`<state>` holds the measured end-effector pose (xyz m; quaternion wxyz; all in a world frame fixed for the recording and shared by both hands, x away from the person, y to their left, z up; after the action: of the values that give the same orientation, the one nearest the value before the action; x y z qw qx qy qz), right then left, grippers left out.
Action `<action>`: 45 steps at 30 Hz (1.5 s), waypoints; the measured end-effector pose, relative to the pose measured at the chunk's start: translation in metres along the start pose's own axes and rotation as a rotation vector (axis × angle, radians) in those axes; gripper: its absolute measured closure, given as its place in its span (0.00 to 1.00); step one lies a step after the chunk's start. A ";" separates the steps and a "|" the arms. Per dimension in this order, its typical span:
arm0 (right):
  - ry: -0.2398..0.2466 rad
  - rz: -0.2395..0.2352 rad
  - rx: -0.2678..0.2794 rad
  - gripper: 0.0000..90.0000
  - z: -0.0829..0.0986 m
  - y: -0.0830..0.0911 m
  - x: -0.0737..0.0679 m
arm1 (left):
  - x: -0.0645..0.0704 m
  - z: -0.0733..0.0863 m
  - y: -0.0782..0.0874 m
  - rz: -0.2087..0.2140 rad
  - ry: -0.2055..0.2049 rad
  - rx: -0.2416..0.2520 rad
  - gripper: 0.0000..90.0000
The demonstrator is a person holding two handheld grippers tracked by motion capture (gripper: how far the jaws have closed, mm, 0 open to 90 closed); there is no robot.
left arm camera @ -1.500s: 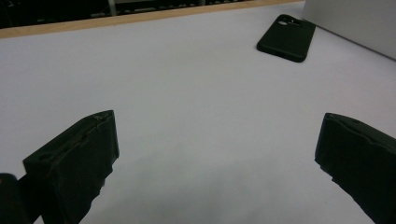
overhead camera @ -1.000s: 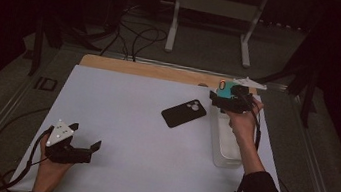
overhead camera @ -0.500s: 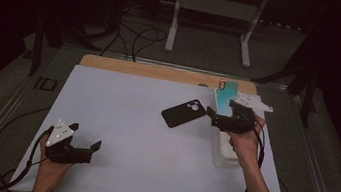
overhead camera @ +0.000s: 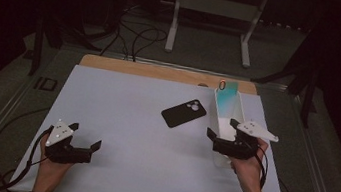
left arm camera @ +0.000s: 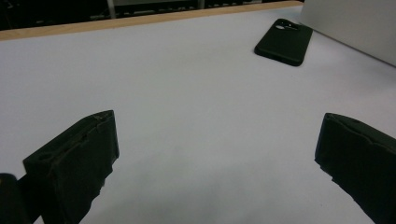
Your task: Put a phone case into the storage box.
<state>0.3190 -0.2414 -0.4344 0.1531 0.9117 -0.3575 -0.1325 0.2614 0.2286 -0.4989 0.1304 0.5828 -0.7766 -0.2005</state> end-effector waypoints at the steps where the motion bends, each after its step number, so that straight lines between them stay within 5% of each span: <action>1: 0.000 -0.002 0.000 0.09 0.005 0.002 -0.002 | 0.000 0.000 0.000 0.001 0.000 0.000 0.00; 21: 0.023 0.024 0.039 0.09 0.054 0.024 -0.021 | 0.002 -0.002 0.002 0.005 -0.011 0.008 0.00; 45: 0.009 0.006 0.053 0.09 0.056 0.023 -0.020 | 0.018 -0.022 -0.003 0.042 -0.041 0.037 0.00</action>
<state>0.2710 -0.2542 -0.4748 0.1309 0.9150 -0.3629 -0.1183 0.2684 0.2073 -0.4815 0.1077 0.5642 -0.7949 -0.1954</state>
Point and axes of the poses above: each handheld gripper's, and its own axes: y roughly backward along the jaws, z roughly out of its underside, x roughly to its right, the point moved 2 cm from there along -y, roughly forward along the jaws, and after that the axes turned 14 degrees about -z, right-handed, at the moved point
